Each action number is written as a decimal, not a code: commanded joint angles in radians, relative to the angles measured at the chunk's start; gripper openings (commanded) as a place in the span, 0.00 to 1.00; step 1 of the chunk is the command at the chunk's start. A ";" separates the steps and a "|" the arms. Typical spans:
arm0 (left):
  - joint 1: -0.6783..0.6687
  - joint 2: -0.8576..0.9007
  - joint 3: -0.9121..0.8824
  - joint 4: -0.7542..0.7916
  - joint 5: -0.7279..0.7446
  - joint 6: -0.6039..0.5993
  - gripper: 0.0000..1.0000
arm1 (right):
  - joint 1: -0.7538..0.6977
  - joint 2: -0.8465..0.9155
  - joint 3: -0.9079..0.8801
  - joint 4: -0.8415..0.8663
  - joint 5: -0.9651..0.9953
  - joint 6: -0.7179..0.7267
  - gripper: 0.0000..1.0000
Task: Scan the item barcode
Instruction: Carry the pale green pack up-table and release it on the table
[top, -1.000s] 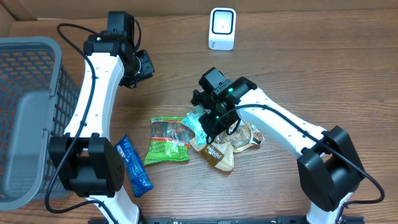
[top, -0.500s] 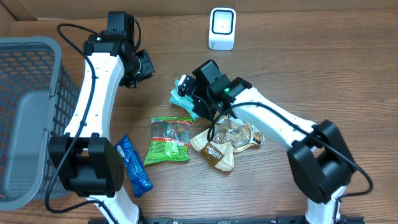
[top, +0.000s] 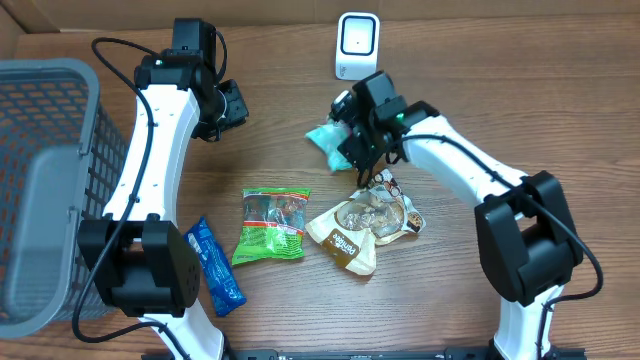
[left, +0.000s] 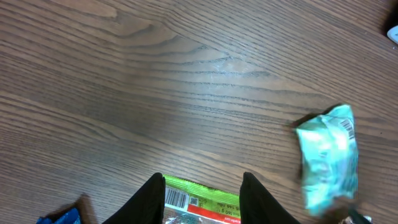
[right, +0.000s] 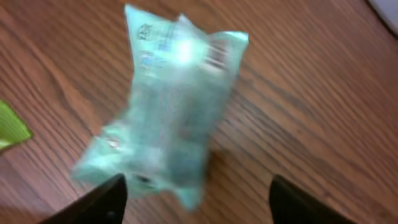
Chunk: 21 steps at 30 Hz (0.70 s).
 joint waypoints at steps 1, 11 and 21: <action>-0.002 0.003 0.018 0.003 -0.010 0.002 0.32 | -0.032 -0.031 0.084 -0.036 -0.088 0.336 0.75; -0.002 0.003 0.018 -0.001 -0.010 0.002 0.33 | -0.055 -0.029 -0.020 -0.053 -0.363 1.089 0.68; -0.002 0.003 0.018 -0.002 -0.010 0.002 0.33 | 0.051 -0.029 -0.052 -0.011 -0.135 1.405 0.52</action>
